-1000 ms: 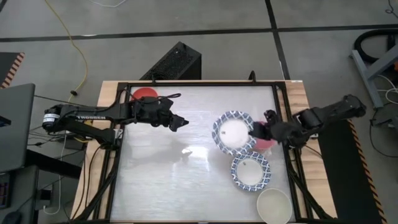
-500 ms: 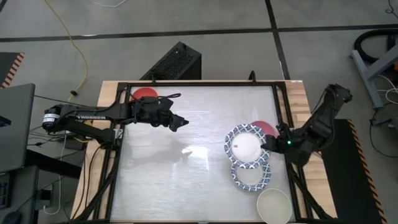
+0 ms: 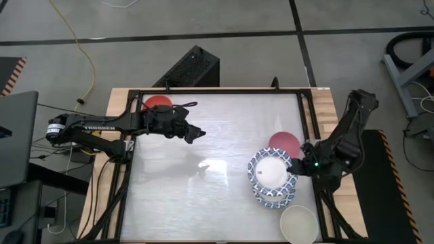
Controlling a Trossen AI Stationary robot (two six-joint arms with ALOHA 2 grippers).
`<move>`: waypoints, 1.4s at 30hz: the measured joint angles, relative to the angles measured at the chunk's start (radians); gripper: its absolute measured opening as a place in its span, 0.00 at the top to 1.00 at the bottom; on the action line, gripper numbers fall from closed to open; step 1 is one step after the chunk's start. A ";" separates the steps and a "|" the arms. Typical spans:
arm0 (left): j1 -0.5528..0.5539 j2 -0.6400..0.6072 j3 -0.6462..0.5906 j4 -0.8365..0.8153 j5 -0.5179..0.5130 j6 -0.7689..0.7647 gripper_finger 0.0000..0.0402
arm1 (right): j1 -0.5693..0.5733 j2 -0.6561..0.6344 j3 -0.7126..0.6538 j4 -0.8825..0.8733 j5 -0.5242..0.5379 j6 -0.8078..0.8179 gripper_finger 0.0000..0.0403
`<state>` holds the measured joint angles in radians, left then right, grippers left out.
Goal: Nest bowls inside each other by size order
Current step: Stack the left blue bowl on top of the right blue bowl
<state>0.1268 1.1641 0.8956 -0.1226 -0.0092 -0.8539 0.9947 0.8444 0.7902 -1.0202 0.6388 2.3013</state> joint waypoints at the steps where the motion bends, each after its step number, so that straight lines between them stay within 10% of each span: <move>1: 0.000 0.000 0.000 0.000 0.001 -0.001 0.44 | -0.004 0.000 -0.018 0.021 -0.009 0.004 0.99; 42: 0.000 0.000 0.000 0.000 -0.053 -0.006 0.45 | 0.029 0.108 -0.107 0.088 -0.225 0.029 0.98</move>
<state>0.1268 1.1637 0.8959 -0.1223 -0.0621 -0.8604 1.0233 0.9522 0.6830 -0.9322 0.4134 2.3299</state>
